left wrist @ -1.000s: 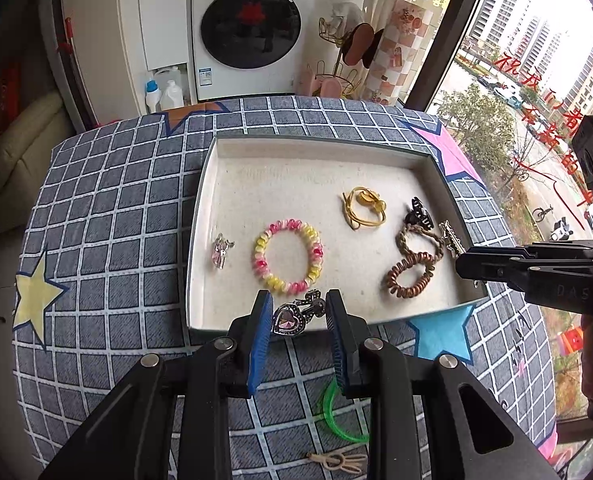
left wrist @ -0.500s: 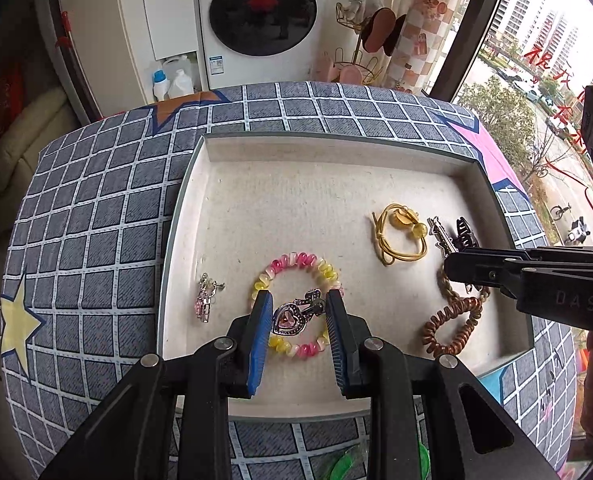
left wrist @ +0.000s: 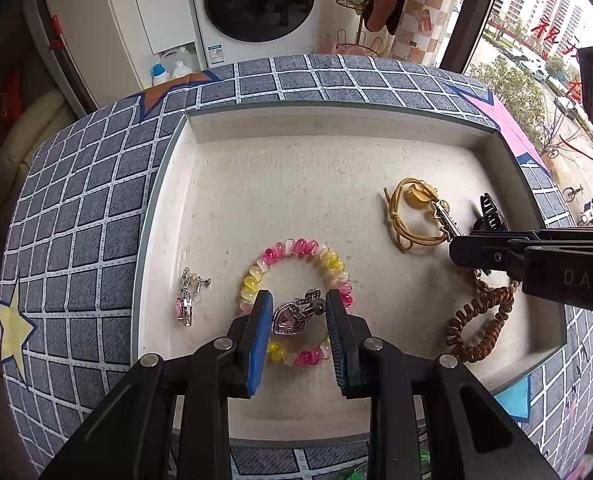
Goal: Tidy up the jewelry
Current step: 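Carry the pendant and hair pin into the tray and open both tools, then move the left tool to the beige claw clip while the right tool approaches the green bangle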
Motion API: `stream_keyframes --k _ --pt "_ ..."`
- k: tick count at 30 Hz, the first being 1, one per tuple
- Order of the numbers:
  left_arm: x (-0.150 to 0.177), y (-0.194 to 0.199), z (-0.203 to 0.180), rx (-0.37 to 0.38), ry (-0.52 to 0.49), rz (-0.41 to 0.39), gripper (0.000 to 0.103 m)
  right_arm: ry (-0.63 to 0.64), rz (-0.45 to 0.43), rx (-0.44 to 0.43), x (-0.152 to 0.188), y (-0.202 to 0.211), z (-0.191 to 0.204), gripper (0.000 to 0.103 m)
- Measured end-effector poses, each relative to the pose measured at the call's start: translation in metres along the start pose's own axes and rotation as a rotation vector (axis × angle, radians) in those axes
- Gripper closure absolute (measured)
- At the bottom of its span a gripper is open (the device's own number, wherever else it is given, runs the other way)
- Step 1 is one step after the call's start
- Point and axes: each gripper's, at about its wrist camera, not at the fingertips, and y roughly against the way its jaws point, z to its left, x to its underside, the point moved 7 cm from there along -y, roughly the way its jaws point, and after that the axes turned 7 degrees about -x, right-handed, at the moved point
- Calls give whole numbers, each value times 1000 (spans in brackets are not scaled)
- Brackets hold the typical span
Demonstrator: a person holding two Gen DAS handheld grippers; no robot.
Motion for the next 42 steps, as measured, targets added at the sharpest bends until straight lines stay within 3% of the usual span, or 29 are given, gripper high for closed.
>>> stream_keyframes --k 8,9,13,19,23,24,25,26,28,32,35,42 --pt "1 -4 -3 -24 -20 16 63 -11 16 -20 -3 -6 2 83" --pt "2 -3 -3 -26 -24 16 63 -15 19 -25 -2 -6 2 81" --pt "2 -1 -2 -35 -28 12 63 -17 14 -39 0 -4 4 55" --pt "-1 7 0 -31 -24 -9 63 -25 -26 -76 -2 9 12 54" --pt "-2 12 0 -34 -36 -25 61 -39 -48 -108 -3 17 15 42" --pt "-2 13 0 -33 -34 -27 54 -44 -55 -112 -3 20 16 42" --pt "-3 15 1 -33 -28 -30 21 -49 -63 -114 -4 22 16 42" --pt "-4 19 3 -38 -12 -50 0 -55 -71 -118 -4 25 15 42" --pt "-7 28 7 -36 14 -91 0 -72 -84 -129 -4 30 14 42" --pt "-9 33 8 -37 16 -76 0 -111 -107 -145 -4 38 10 40" --pt "-8 40 8 -34 10 -81 0 -134 -121 -155 -1 45 9 27" --pt "3 58 13 -34 14 -84 0 -164 -149 -199 10 61 11 17"
